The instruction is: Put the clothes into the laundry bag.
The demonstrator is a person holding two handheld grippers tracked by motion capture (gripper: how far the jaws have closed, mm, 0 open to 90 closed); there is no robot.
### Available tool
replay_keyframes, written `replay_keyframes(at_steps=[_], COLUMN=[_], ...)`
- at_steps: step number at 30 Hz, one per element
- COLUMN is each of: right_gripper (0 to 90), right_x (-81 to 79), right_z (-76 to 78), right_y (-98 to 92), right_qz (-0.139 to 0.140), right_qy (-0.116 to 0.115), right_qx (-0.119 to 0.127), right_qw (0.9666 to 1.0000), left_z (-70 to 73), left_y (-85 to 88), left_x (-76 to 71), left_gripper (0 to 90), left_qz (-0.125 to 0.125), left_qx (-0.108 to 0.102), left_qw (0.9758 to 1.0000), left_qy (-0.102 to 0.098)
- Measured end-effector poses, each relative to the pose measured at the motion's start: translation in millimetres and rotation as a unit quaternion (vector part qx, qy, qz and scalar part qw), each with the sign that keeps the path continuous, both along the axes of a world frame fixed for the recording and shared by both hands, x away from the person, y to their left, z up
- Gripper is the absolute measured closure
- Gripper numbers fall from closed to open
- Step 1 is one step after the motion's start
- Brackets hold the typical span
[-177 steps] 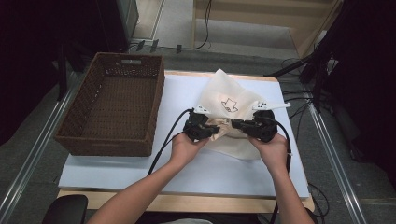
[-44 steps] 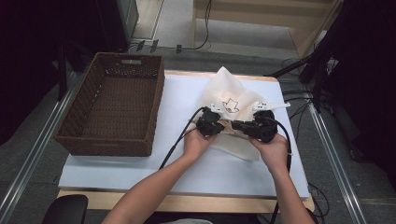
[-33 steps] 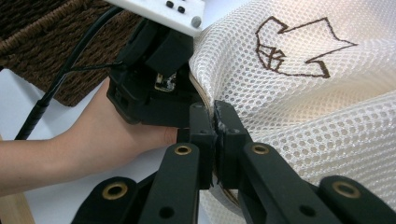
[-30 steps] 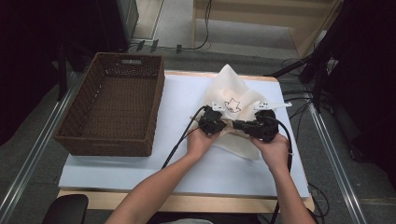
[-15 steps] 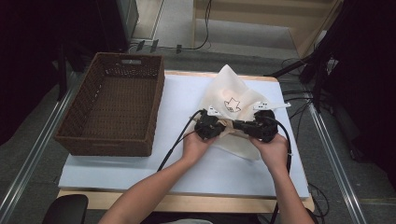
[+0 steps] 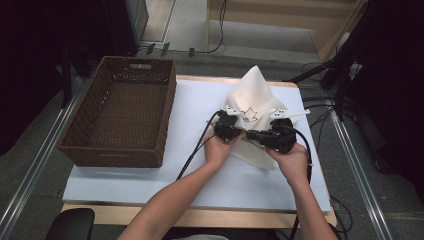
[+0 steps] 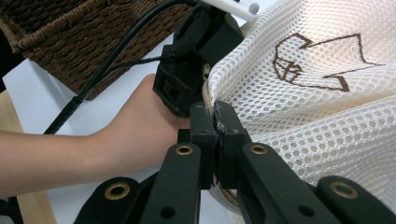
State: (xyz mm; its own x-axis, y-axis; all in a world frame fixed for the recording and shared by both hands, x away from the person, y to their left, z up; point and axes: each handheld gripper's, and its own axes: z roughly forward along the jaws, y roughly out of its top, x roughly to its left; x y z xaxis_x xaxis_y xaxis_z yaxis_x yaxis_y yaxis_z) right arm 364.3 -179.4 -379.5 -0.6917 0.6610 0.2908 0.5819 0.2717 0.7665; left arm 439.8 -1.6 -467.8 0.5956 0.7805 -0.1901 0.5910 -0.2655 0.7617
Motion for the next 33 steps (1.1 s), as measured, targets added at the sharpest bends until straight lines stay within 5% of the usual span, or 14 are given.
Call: replay_keyframes(at_steps=[2,4,6,15,22,26,29,33], right_gripper=[89.6,89.6,89.6,89.3,89.1,89.0,88.9,88.9], right_x=[-0.5,-0.8,0.0,2.2,3.2,3.8,4.5,5.7], right_z=[0.0,0.4,-0.7,-3.8,-4.3,-4.4,-4.7,-5.8], right_y=[-0.1,-0.2,-0.8,-4.5,-5.2,-3.7,-3.1,-3.2], right_qz=[0.003,0.003,-0.004,-0.016,-0.020,-0.020,-0.021,-0.021], right_qy=[0.002,0.001,0.001,0.001,0.002,0.000,0.002,0.002], right_qx=[0.003,0.002,-0.004,-0.002,-0.001,-0.002,-0.001,0.000], right_qw=[1.0000,1.0000,1.0000,0.9999,0.9998,0.9998,0.9998,0.9998], left_z=[-1.5,-6.4,-5.9,13.7,30.6,22.3,12.6,2.8], left_y=[0.9,1.8,4.1,20.5,44.2,51.1,49.6,42.9], left_x=[2.8,9.1,12.2,-3.6,-19.4,-25.1,-23.0,-19.3], left_gripper=[89.1,87.9,87.2,79.9,72.0,64.7,52.5,44.8], left_qz=[0.008,0.005,-0.003,-0.068,-0.086,-0.092,-0.086,-0.077], left_qx=[-0.007,-0.017,-0.022,0.015,0.012,0.032,0.033,0.029], left_qw=[0.9999,0.9991,0.9984,0.9972,0.9961,0.9950,0.9949,0.9961], left_qy=[0.005,0.040,0.052,0.027,0.017,0.025,0.040,0.033])
